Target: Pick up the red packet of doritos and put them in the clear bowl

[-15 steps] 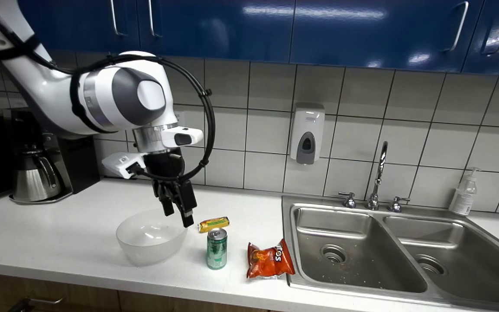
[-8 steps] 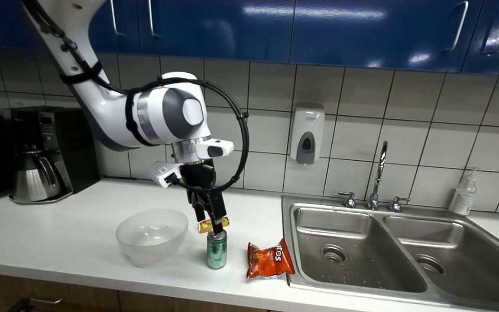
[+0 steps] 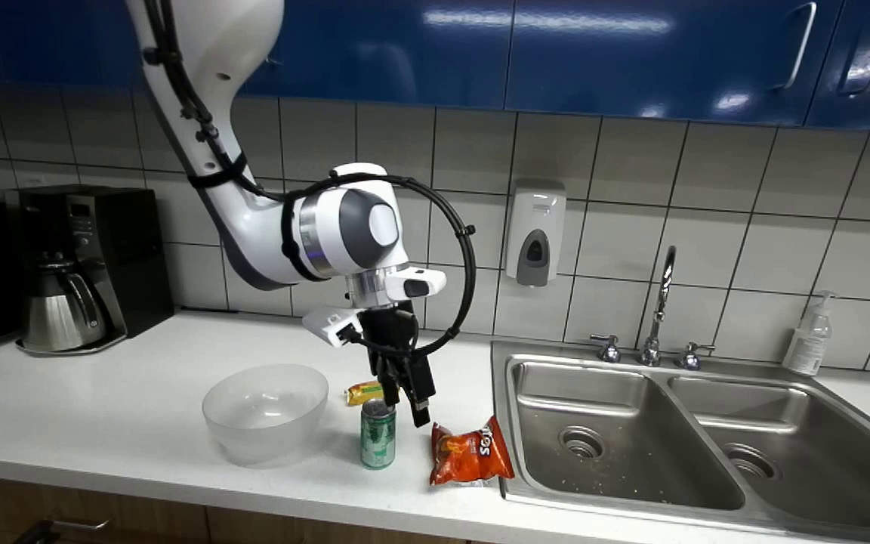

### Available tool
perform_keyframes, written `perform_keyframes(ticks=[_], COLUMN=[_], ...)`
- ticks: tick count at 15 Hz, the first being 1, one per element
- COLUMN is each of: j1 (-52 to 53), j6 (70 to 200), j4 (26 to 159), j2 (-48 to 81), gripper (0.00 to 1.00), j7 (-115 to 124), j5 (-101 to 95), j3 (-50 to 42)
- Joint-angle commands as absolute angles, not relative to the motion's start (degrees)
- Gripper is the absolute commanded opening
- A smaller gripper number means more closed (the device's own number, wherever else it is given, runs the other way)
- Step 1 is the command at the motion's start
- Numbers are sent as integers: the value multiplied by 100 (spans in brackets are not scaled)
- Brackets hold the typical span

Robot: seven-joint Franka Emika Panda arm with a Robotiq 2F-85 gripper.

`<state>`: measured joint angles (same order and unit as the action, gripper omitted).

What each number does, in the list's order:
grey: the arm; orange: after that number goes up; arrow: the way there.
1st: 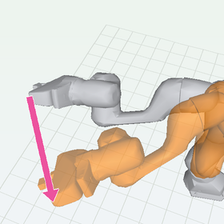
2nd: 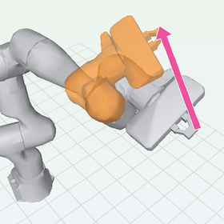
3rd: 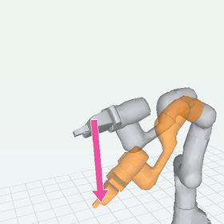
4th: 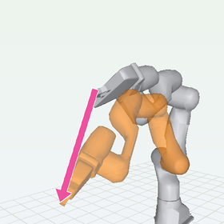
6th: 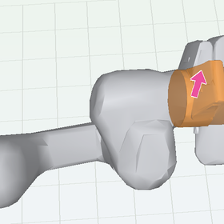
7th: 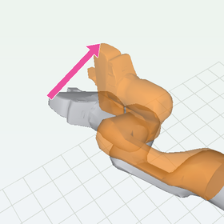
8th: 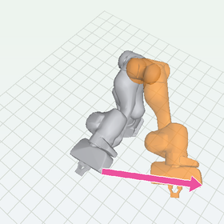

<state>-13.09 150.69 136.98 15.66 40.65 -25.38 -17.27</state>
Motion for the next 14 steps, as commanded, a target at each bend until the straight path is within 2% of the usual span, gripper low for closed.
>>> perform_keyframes(ticks=[1, 14], j1=[-993, -572], j6=[15092, 15031], j4=[13136, 12003], j2=[2193, 3579], gripper=[100, 100], j7=[4246, 4309], j5=[-2399, -1656], j3=[-2060, -2708])
